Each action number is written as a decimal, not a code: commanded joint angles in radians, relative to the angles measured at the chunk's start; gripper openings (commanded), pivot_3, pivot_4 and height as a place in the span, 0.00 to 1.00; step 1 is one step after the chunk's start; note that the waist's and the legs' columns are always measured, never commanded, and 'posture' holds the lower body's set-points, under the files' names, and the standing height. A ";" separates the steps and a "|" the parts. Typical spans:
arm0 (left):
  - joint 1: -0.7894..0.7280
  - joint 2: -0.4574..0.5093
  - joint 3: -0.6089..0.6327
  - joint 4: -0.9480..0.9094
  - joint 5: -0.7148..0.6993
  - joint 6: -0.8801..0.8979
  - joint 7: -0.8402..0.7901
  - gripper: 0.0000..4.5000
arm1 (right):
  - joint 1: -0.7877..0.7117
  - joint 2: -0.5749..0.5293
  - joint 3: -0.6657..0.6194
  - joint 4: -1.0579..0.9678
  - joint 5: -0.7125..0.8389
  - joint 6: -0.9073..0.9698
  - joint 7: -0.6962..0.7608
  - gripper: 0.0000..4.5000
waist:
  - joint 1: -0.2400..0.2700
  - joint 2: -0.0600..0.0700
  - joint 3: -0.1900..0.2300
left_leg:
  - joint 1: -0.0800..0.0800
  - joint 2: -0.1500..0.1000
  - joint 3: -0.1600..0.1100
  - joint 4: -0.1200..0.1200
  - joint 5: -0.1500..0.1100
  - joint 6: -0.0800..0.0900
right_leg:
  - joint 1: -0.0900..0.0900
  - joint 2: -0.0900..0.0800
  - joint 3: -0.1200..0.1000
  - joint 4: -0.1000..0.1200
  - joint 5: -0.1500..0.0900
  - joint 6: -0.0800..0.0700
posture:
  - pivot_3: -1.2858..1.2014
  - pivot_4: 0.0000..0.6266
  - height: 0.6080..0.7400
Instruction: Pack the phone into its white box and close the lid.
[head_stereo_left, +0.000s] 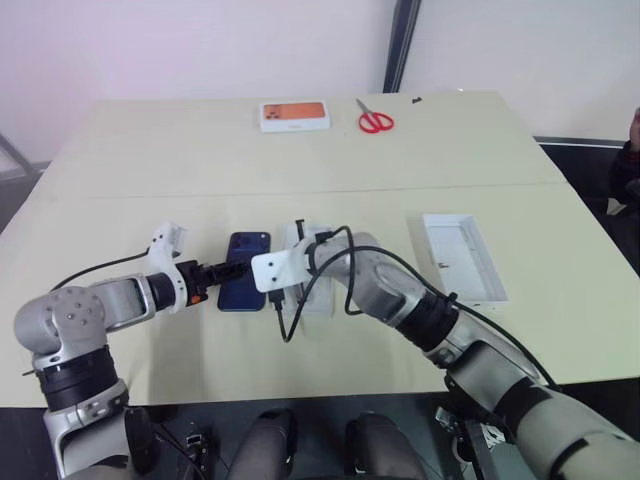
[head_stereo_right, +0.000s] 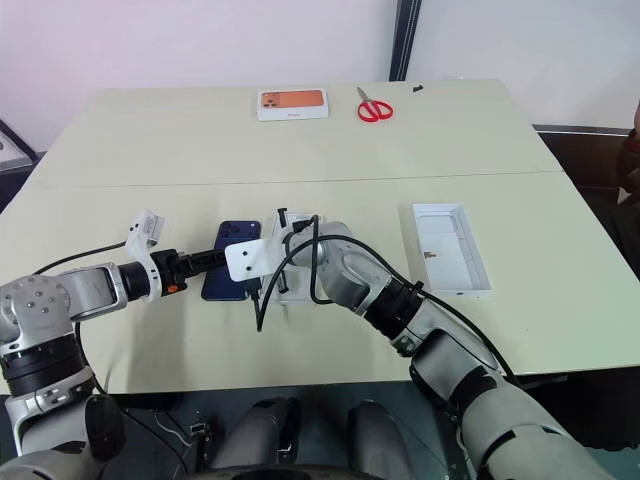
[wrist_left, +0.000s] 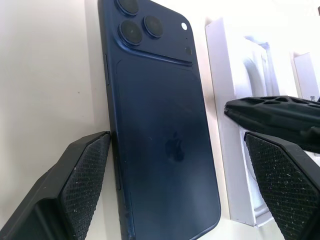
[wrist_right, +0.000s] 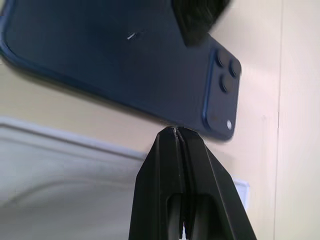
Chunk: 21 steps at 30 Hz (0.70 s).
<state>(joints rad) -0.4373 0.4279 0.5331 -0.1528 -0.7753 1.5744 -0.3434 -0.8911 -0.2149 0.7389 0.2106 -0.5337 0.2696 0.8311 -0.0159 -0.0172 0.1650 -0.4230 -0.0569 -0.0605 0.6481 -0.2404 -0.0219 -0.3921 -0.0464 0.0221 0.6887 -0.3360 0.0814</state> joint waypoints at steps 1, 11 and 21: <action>0.023 -0.020 -0.011 -0.005 -0.009 0.040 -0.004 1.00 | -0.050 0.008 0.028 0.037 -0.037 -0.063 0.023 0.01 | 0.000 0.000 0.000 | 0.000 0.000 0.000 0.000 0.000 0.000 | 0.000 0.000 0.000 0.000 0.000 0.000 | 0.52 0.24 1.00; 0.029 -0.032 -0.009 -0.017 -0.009 0.032 -0.014 1.00 | -0.124 0.029 0.069 0.179 -0.096 -0.247 0.042 0.01 | 0.000 0.000 0.000 | 0.001 0.000 0.000 0.000 0.000 0.000 | 0.001 0.000 0.000 0.000 0.000 0.000 | 0.52 0.24 1.00; 0.032 -0.057 -0.007 -0.038 -0.033 0.040 -0.018 1.00 | -0.066 0.086 0.007 0.166 -0.050 -0.239 0.059 0.01 | -0.003 0.000 0.000 | 0.004 0.000 0.000 -0.001 0.000 0.000 | 0.003 0.000 0.000 0.000 0.000 0.000 | 0.52 0.24 1.00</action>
<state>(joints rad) -0.4211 0.3995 0.5559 -0.1789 -0.7718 1.5835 -0.3436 -0.9711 -0.1744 0.7375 0.4069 -0.6212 0.0432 0.8858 -0.0185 -0.0173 0.1650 -0.4190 -0.0568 -0.0605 0.6472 -0.2405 -0.0221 -0.3891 -0.0463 0.0222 0.6883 -0.3360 0.0814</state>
